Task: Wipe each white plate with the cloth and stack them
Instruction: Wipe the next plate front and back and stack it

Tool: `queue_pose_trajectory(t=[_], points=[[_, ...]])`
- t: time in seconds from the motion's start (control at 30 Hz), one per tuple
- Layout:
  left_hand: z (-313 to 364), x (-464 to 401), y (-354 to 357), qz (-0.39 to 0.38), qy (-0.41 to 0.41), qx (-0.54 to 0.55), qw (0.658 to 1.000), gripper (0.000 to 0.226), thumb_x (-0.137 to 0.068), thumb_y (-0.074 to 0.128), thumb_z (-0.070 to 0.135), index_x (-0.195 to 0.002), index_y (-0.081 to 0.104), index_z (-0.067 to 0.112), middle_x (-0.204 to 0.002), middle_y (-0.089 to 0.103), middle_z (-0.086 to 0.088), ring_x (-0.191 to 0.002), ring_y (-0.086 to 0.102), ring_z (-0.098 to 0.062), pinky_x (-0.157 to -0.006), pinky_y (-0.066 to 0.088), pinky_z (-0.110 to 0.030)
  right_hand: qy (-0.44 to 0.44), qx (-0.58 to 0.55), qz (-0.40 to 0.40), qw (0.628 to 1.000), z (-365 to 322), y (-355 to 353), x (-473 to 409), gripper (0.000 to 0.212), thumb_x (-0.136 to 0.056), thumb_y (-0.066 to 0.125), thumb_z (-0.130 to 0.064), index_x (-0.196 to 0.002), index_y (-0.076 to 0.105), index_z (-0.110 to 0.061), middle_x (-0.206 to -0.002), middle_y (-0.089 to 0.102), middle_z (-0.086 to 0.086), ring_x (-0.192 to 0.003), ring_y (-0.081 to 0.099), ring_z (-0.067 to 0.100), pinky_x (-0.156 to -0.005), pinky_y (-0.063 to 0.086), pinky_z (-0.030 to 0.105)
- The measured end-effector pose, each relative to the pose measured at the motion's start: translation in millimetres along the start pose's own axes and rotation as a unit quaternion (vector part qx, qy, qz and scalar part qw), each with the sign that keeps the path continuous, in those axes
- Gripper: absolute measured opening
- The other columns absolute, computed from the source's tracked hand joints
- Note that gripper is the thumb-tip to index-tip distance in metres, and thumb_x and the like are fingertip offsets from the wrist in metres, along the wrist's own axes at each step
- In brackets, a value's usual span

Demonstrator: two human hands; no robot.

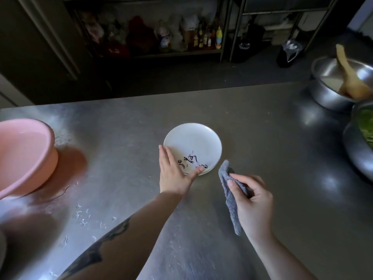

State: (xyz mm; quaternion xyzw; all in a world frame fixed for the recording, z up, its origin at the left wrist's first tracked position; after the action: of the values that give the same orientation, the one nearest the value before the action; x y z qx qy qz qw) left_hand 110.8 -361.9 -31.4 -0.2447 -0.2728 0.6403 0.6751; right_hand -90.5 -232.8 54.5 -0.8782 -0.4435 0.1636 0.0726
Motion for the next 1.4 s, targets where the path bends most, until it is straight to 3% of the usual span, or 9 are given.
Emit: queue_pose_trajectory(t=[0.13,0.27,0.4,0.57,0.73,0.87,1.07,1.23,1.4], points=[[2.6,-1.5,-0.6,-0.023,-0.019,-0.026,0.999,0.130,-0.070,0.063,0.075,-0.155,-0.011,0.010,-0.163,-0.018,-0.008,-0.151,-0.006,-0.022,-0.122,0.010,-0.036,-0.004,0.008,-0.004,1.000,-3.5,3.6,0.5,0.019,-0.079,0.073,0.000,-0.088,0.074,-0.016,-0.086,0.065,-0.002,-0.078,0.063,0.005,-0.071,0.044,0.010],[10.6,14.8,-30.7,-0.018,0.010,-0.033,0.999,0.109,-0.077,0.064,0.068,-0.157,0.011,0.017,-0.165,-0.009,-0.005,-0.151,0.002,-0.021,-0.121,0.017,-0.039,-0.007,0.009,-0.042,0.999,-18.6,10.1,0.6,0.020,-0.078,0.074,0.000,-0.088,0.075,-0.017,-0.088,0.064,-0.006,-0.080,0.063,0.006,-0.072,0.043,0.009],[-6.4,74.2,-81.8,-0.003,0.036,-0.070,0.997,0.069,-0.087,0.066,0.049,-0.145,0.043,0.022,-0.162,0.022,0.002,-0.145,0.028,-0.017,-0.114,0.027,-0.029,-0.024,0.014,-0.109,0.994,-41.8,23.3,12.7,0.017,-0.076,0.076,-0.004,-0.086,0.075,-0.017,-0.090,0.065,-0.010,-0.085,0.064,0.006,-0.076,0.046,0.013],[-62.1,171.0,-160.5,0.057,-0.058,-0.067,0.994,0.037,-0.091,0.063,0.043,-0.124,0.064,0.027,-0.134,0.057,0.014,-0.124,0.053,-0.011,-0.097,0.040,-0.024,-0.085,0.046,-0.219,0.971,-73.7,66.2,58.7,0.018,-0.074,0.078,-0.007,-0.083,0.074,-0.023,-0.089,0.064,-0.015,-0.086,0.061,0.002,-0.078,0.045,0.013],[-105.4,255.9,-244.9,0.191,-0.140,-0.093,0.967,0.031,-0.091,0.065,0.038,-0.121,0.066,0.028,-0.128,0.058,0.017,-0.116,0.055,-0.008,-0.088,0.045,-0.025,-0.183,0.038,-0.312,0.932,-119.1,130.6,123.3,0.017,-0.073,0.079,-0.008,-0.082,0.073,-0.022,-0.086,0.062,-0.013,-0.084,0.057,0.001,-0.075,0.039,0.005],[-134.8,310.3,-302.4,0.270,-0.179,-0.099,0.941,0.029,-0.091,0.065,0.036,-0.120,0.066,0.030,-0.119,0.051,0.027,-0.110,0.056,-0.006,-0.080,0.041,-0.021,-0.193,0.004,-0.368,0.910,-149.3,173.2,180.4,0.018,-0.073,0.080,-0.008,-0.080,0.073,-0.023,-0.086,0.061,-0.016,-0.083,0.059,0.000,-0.071,0.040,0.005],[-195.4,346.0,-380.1,0.365,-0.237,-0.077,0.897,0.021,-0.092,0.064,0.033,-0.112,0.068,0.028,-0.118,0.061,0.017,-0.098,0.060,-0.008,-0.071,0.041,-0.025,-0.235,-0.002,-0.391,0.890,-188.6,230.4,236.5,0.023,-0.069,0.082,-0.008,-0.077,0.073,-0.027,-0.084,0.061,-0.019,-0.083,0.059,-0.003,-0.071,0.038,0.003],[-240.3,329.3,-444.0,0.381,-0.245,-0.082,0.888,0.013,-0.092,0.059,0.039,-0.099,0.065,0.031,-0.104,0.060,0.017,-0.081,0.060,-0.003,-0.061,0.042,-0.025,-0.224,-0.013,-0.362,0.905,-213.0,277.3,264.8,0.030,-0.068,0.082,-0.007,-0.076,0.071,-0.033,-0.084,0.061,-0.020,-0.082,0.061,-0.001,-0.072,0.040,0.005],[-284.8,282.3,-483.0,0.314,-0.256,-0.111,0.908,0.022,-0.090,0.057,0.052,-0.092,0.060,0.030,-0.094,0.058,0.013,-0.077,0.059,-0.009,-0.058,0.040,-0.026,-0.212,-0.005,-0.327,0.921,-236.9,319.7,282.7,0.031,-0.070,0.081,-0.007,-0.077,0.069,-0.035,-0.085,0.061,-0.019,-0.083,0.061,0.001,-0.073,0.042,0.007]])
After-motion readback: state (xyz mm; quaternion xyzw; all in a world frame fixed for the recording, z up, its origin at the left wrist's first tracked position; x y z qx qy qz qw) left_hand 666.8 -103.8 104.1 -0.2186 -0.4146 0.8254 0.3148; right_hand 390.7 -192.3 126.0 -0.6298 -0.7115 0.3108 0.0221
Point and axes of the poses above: each hand's wrist, its own x-axis away from the middle knuckle, its own y-axis out of the palm, z = x × y, the point moved 9 cm from there along -x, towards the middle knuckle
